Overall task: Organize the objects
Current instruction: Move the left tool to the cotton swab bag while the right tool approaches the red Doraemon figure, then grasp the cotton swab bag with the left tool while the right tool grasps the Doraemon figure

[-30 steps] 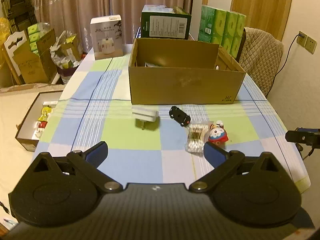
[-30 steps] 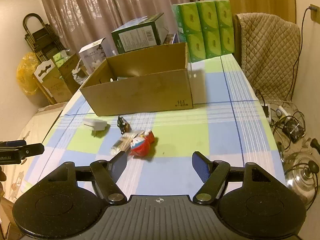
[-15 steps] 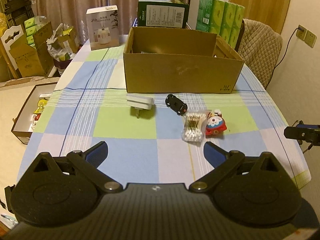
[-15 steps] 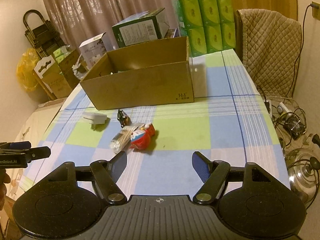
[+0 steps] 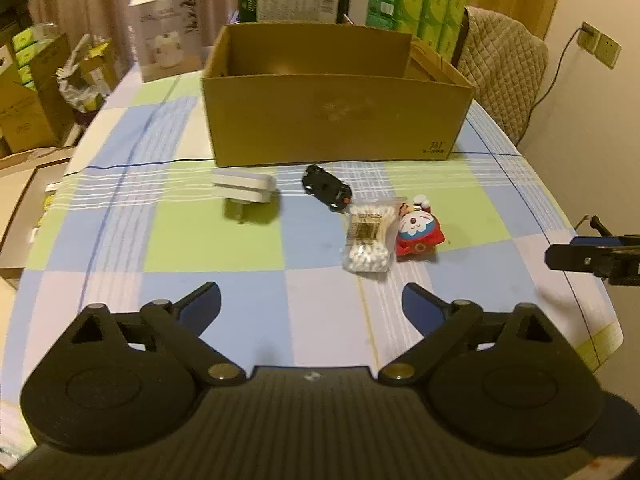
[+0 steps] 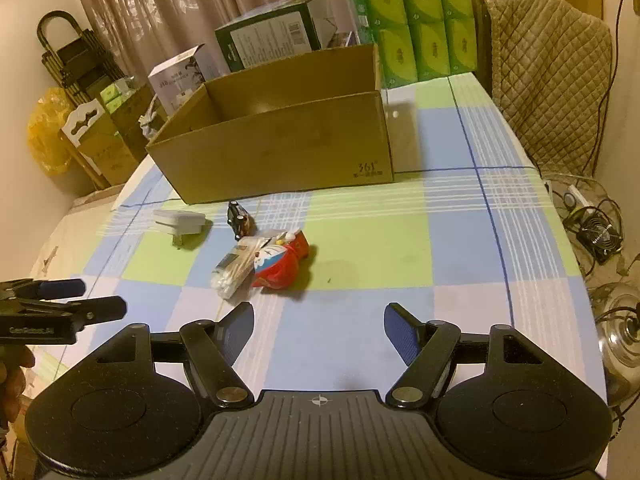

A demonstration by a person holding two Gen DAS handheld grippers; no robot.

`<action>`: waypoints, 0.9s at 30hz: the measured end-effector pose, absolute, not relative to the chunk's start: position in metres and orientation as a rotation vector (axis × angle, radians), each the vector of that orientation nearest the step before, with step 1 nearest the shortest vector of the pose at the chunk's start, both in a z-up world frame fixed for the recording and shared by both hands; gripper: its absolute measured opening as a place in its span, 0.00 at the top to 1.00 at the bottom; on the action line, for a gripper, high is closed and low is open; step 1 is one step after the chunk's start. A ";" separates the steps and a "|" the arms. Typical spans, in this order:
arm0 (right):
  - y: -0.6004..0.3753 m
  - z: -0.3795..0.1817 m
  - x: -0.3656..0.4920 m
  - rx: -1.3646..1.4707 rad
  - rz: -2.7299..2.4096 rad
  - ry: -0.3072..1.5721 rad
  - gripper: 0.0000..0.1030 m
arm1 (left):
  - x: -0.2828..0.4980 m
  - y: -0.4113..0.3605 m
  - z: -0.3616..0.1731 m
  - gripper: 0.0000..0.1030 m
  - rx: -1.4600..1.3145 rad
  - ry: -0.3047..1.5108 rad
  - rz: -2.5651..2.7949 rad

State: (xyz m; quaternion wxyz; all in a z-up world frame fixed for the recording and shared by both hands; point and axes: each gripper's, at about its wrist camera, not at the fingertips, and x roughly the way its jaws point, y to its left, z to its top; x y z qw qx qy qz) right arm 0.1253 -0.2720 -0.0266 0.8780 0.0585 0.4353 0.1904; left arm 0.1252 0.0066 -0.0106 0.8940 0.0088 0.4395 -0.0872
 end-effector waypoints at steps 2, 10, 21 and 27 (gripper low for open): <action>-0.272 -0.031 0.131 0.129 0.398 0.915 0.33 | 0.135 0.001 -0.017 0.15 0.032 0.926 -0.198; -0.270 -0.050 0.155 0.136 0.399 0.952 0.33 | 0.174 -0.019 -0.039 0.26 0.057 0.970 -0.290; -0.269 -0.076 0.182 0.142 0.394 0.991 0.33 | 0.219 -0.042 -0.073 0.46 0.106 1.010 -0.379; -0.264 -0.082 0.192 0.127 0.406 0.998 0.33 | 0.236 -0.045 -0.085 0.51 0.077 1.036 -0.421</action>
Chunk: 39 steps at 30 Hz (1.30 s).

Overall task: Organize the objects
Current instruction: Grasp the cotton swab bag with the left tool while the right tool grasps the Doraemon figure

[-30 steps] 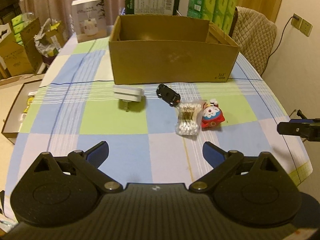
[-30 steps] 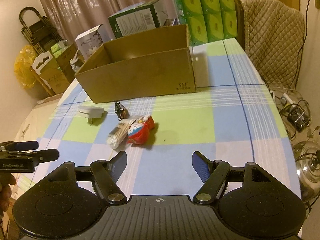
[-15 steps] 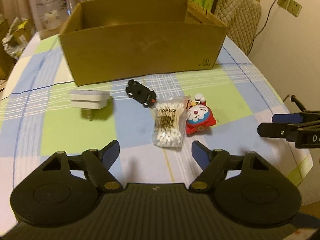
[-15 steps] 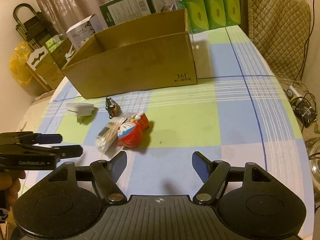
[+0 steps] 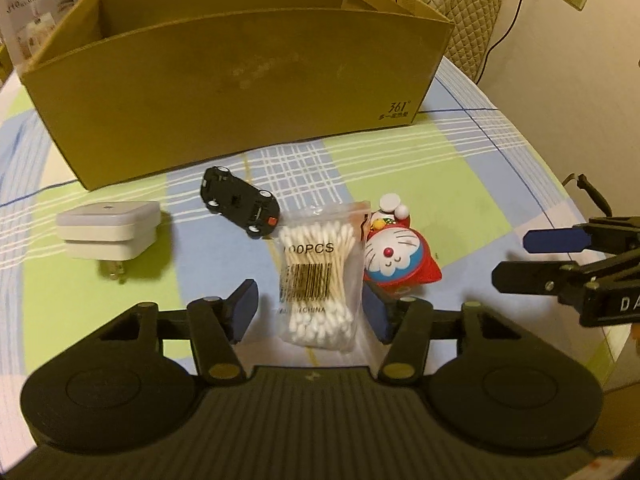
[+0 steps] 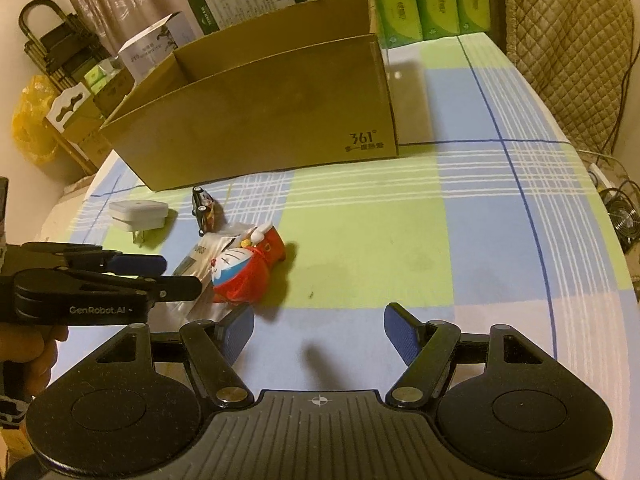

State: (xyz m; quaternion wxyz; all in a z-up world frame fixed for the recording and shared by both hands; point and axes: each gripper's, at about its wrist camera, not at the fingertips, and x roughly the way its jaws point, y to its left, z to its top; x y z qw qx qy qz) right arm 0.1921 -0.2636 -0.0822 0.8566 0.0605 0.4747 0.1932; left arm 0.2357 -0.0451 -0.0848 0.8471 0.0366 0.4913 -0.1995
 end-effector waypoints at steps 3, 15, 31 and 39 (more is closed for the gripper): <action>-0.260 -0.084 0.196 0.122 0.410 0.998 0.33 | 0.242 -0.046 -0.091 0.53 0.063 1.055 -0.437; -0.240 -0.087 0.207 0.100 0.465 1.006 0.33 | 0.241 -0.030 -0.093 0.80 0.062 1.071 -0.409; -0.185 -0.104 0.238 0.065 0.530 1.080 0.37 | 0.212 0.020 -0.094 0.77 0.022 1.054 -0.297; -0.171 -0.112 0.244 0.011 0.496 1.098 0.57 | 0.219 0.019 -0.097 0.70 0.014 1.048 -0.294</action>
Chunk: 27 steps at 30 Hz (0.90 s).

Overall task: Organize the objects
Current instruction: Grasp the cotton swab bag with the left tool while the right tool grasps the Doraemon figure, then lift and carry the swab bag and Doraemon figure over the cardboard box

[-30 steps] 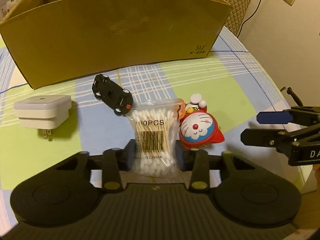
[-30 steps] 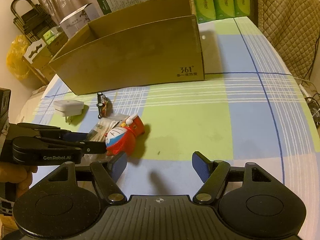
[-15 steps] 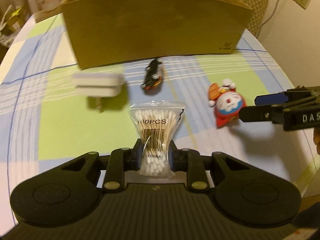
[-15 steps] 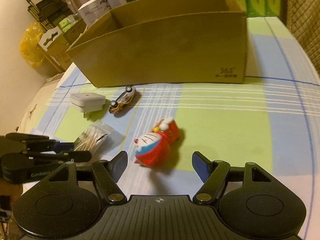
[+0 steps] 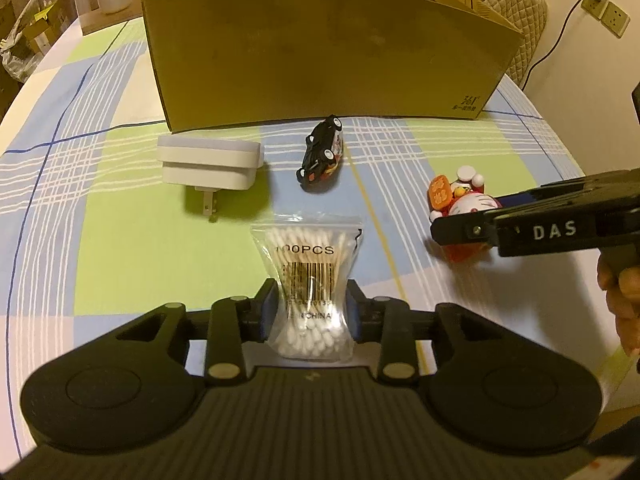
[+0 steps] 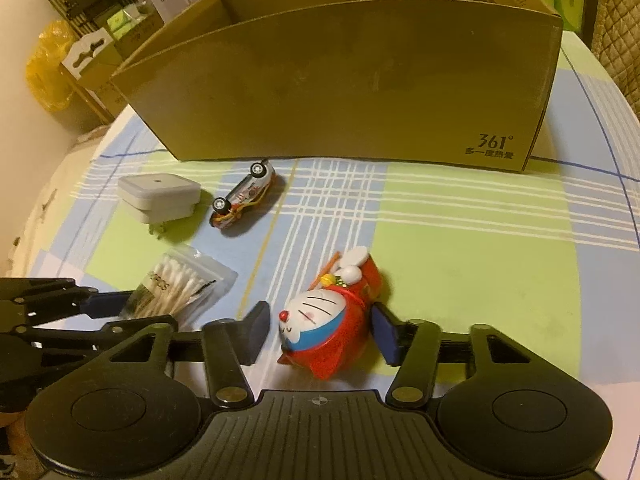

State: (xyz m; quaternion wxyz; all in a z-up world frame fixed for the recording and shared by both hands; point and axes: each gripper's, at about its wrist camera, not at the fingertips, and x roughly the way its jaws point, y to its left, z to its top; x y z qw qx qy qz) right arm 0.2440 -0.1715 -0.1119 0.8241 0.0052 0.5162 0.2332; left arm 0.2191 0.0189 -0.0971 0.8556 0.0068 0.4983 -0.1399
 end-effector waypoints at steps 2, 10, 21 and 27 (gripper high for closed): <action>-0.170 -0.112 0.243 -0.008 0.490 1.094 0.58 | 0.219 0.019 -0.099 0.68 0.017 1.048 -0.290; -0.173 -0.109 0.237 -0.016 0.510 1.077 0.59 | 0.222 0.019 -0.100 0.66 0.018 1.054 -0.289; -0.190 -0.087 0.221 -0.013 0.500 1.038 0.59 | 0.212 0.021 -0.091 0.79 0.020 1.060 -0.266; -0.197 -0.068 0.208 -0.007 0.497 1.011 0.59 | 0.195 0.017 -0.071 0.79 0.014 1.032 -0.265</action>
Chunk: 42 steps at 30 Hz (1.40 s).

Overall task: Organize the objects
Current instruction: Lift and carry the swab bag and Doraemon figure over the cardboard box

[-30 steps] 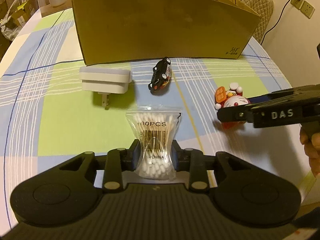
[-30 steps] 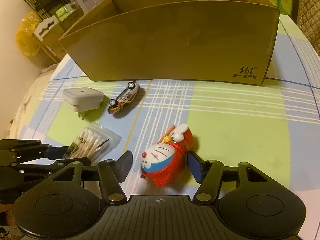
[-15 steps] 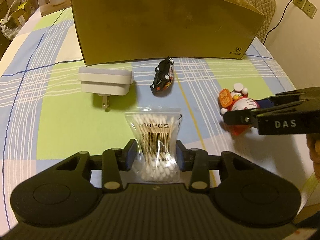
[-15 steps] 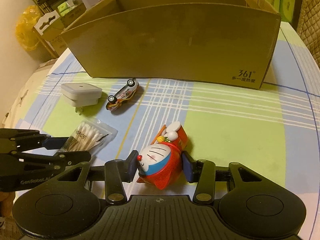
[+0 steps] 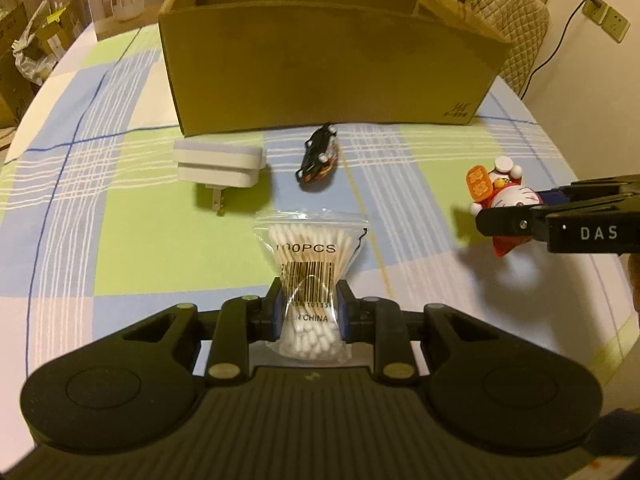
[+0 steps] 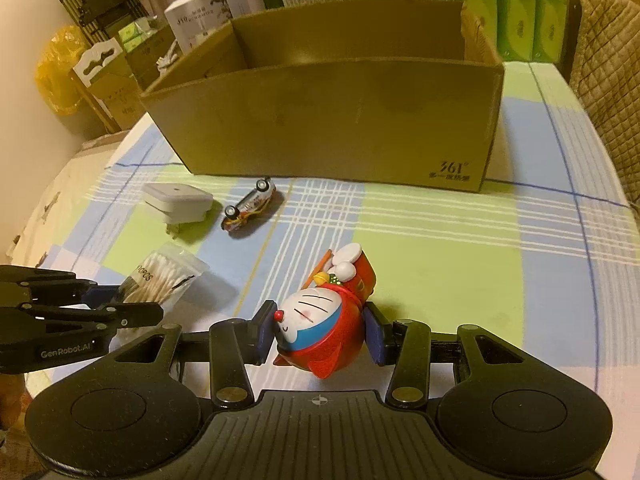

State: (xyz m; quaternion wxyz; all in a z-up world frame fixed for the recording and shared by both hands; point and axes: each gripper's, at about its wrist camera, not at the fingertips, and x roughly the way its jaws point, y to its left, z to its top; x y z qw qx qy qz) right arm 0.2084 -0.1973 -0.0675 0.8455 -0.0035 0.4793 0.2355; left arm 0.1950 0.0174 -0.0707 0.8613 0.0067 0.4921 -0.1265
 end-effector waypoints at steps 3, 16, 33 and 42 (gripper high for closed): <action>-0.200 -0.056 0.202 -0.006 0.499 0.995 0.59 | 0.187 0.014 -0.058 0.79 0.013 1.013 -0.268; -0.210 -0.015 0.175 -0.016 0.497 0.923 0.59 | 0.160 0.006 -0.013 0.79 0.002 0.942 -0.277; -0.211 0.012 0.162 -0.044 0.504 0.874 0.59 | 0.151 0.006 0.027 0.79 0.006 0.881 -0.283; -0.212 0.016 0.167 -0.057 0.506 0.867 0.59 | 0.159 0.004 0.036 0.79 0.007 0.869 -0.295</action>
